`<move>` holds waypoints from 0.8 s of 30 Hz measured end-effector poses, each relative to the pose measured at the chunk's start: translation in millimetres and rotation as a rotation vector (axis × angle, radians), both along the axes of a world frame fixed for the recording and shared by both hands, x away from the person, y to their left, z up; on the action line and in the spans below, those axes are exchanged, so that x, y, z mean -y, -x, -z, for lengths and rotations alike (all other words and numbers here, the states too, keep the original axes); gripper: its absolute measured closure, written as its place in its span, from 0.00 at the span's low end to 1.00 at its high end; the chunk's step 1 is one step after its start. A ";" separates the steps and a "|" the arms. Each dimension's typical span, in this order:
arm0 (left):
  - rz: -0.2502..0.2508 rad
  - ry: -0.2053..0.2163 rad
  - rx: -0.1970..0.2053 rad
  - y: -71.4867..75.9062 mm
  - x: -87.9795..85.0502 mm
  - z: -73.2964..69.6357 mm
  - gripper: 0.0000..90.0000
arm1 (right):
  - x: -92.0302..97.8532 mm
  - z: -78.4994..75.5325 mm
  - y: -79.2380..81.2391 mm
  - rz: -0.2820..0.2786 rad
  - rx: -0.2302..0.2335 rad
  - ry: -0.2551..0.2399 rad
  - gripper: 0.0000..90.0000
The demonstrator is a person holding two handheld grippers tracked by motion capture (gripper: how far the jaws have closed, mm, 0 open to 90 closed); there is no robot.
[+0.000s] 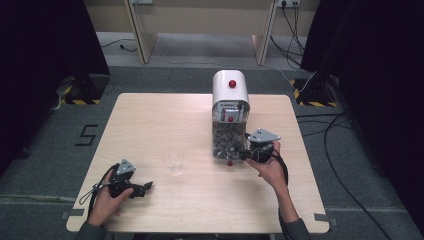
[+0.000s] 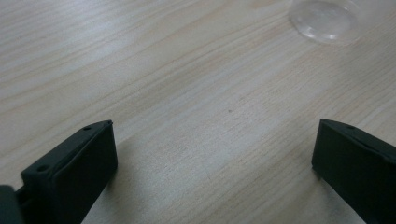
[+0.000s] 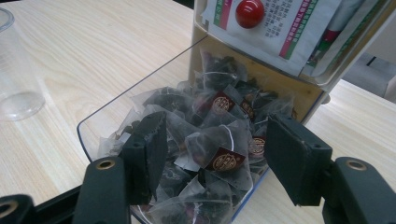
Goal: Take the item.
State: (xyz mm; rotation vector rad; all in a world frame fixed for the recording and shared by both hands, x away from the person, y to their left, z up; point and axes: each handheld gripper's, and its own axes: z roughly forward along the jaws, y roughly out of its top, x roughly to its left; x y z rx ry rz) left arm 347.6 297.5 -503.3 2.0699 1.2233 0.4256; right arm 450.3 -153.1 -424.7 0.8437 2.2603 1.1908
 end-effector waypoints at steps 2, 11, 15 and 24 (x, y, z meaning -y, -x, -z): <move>0.000 0.000 0.000 0.0 0.1 0.0 0.00 | -1.4 0.9 -1.2 -0.003 -0.002 0.004 0.45; 0.000 0.000 0.000 0.0 0.0 0.0 0.00 | -5.2 4.5 -3.6 -0.005 -0.007 0.016 0.45; 0.000 0.000 0.000 0.0 0.0 0.0 0.00 | -4.7 7.7 -6.8 0.003 -0.010 0.020 0.46; 0.000 0.000 0.000 0.0 0.1 0.0 0.00 | -7.0 18.6 -12.8 0.004 -0.018 0.035 0.48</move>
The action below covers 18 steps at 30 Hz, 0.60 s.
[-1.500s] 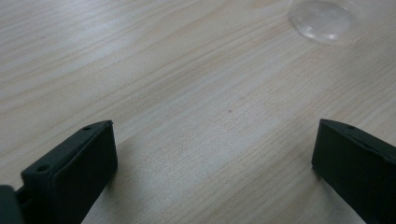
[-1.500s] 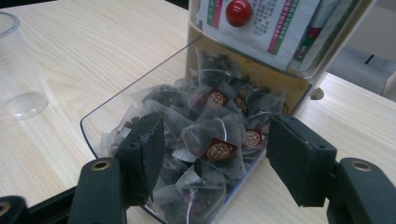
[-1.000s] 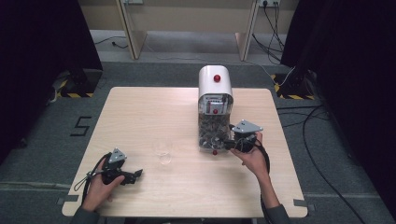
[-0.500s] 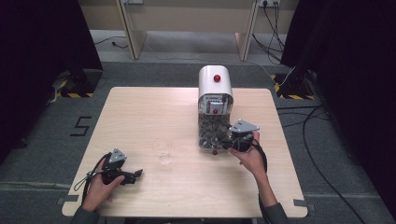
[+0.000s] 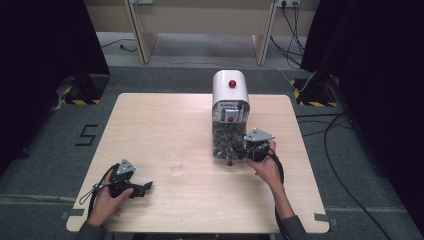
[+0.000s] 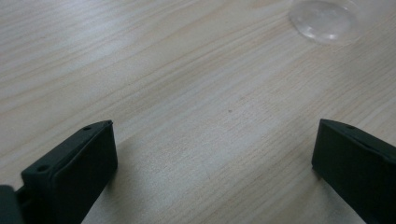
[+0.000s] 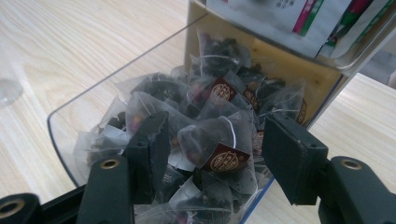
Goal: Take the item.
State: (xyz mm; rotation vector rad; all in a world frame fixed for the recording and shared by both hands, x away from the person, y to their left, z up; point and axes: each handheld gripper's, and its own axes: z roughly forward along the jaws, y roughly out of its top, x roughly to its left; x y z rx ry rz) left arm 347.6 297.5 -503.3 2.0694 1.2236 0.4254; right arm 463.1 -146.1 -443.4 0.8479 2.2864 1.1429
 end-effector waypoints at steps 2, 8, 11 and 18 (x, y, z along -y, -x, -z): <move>0.000 0.000 0.000 0.0 0.0 -0.1 0.00 | -1.7 1.7 0.4 -0.002 -0.005 0.007 0.49; 0.000 0.000 -0.001 0.0 0.0 0.0 0.00 | -5.7 9.8 -2.6 -0.007 -0.021 0.037 0.55; 0.000 0.000 0.000 0.0 0.0 0.0 0.00 | -6.2 12.3 -3.2 -0.013 -0.021 0.052 0.63; 0.000 0.000 0.000 0.0 0.0 0.0 0.00 | -5.9 16.5 -3.5 -0.014 -0.003 0.048 0.80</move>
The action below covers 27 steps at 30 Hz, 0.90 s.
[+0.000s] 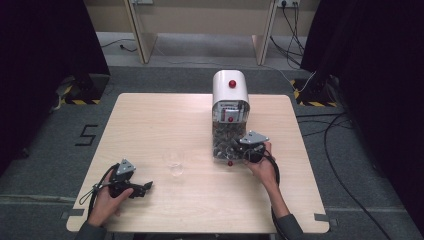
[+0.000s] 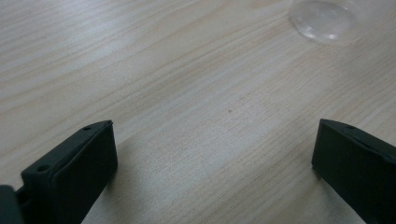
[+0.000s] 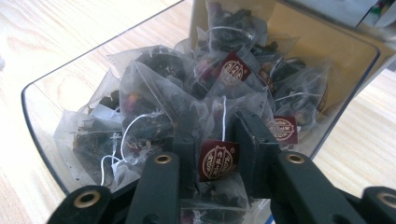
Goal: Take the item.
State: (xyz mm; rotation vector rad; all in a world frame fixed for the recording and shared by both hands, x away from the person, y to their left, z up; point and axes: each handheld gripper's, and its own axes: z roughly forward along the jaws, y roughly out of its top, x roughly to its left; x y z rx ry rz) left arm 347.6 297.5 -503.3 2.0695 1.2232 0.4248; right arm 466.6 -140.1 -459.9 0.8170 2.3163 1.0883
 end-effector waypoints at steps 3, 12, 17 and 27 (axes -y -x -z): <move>0.000 0.000 0.000 0.0 0.0 0.0 0.00 | 0.8 -5.7 2.4 0.002 0.013 -0.019 0.82; 0.000 0.000 0.000 0.0 0.0 0.0 0.00 | 4.3 -29.5 10.5 -0.002 0.068 -0.097 0.83; 0.000 0.000 0.000 0.0 0.0 0.0 0.00 | 6.4 -40.7 14.6 -0.015 0.097 -0.130 0.84; 0.000 0.000 0.000 0.0 0.0 -0.1 0.00 | 5.9 -46.6 17.1 -0.031 0.120 -0.150 0.86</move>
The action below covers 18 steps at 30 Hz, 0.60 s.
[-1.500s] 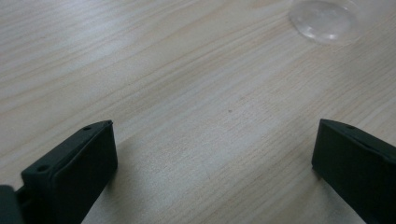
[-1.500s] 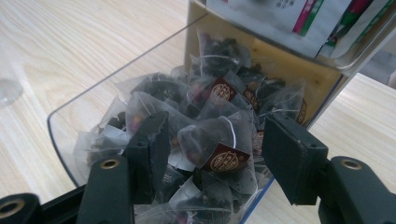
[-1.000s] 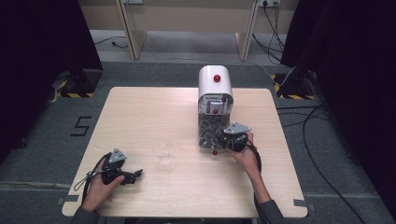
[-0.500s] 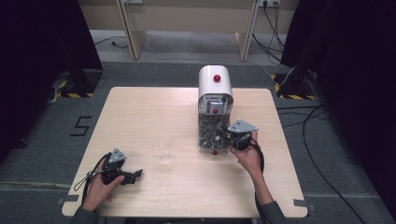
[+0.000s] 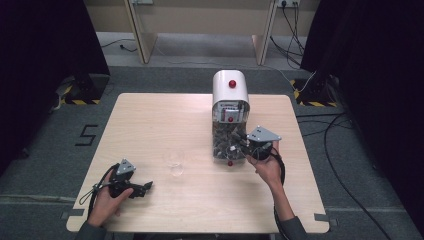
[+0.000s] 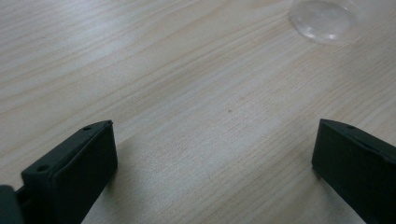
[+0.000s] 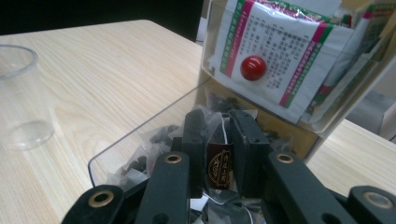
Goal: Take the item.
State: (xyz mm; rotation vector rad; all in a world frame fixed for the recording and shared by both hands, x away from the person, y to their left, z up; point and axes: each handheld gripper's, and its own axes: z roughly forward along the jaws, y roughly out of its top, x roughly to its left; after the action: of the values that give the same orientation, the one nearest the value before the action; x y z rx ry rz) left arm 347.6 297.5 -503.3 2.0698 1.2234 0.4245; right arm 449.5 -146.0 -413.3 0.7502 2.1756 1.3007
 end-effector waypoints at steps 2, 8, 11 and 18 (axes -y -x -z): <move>0.000 0.000 0.000 0.0 -0.1 0.0 0.00 | -1.4 -1.4 2.2 -0.001 -0.004 -0.003 0.86; 0.000 0.000 0.000 0.0 0.0 0.1 0.00 | -7.2 -9.0 8.2 -0.019 0.017 -0.013 0.86; 0.000 0.000 0.000 0.0 0.0 0.0 0.00 | -9.6 -13.1 9.8 -0.030 0.045 -0.006 0.86; 0.000 0.000 0.000 0.0 0.0 0.0 0.00 | -20.0 -20.7 17.1 -0.066 0.059 -0.020 0.86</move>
State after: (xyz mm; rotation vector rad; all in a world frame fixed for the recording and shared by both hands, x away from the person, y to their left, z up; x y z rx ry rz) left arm 347.6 297.5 -503.3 2.0702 1.2231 0.4245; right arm 432.4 -126.0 -392.6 0.6442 2.1595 1.3615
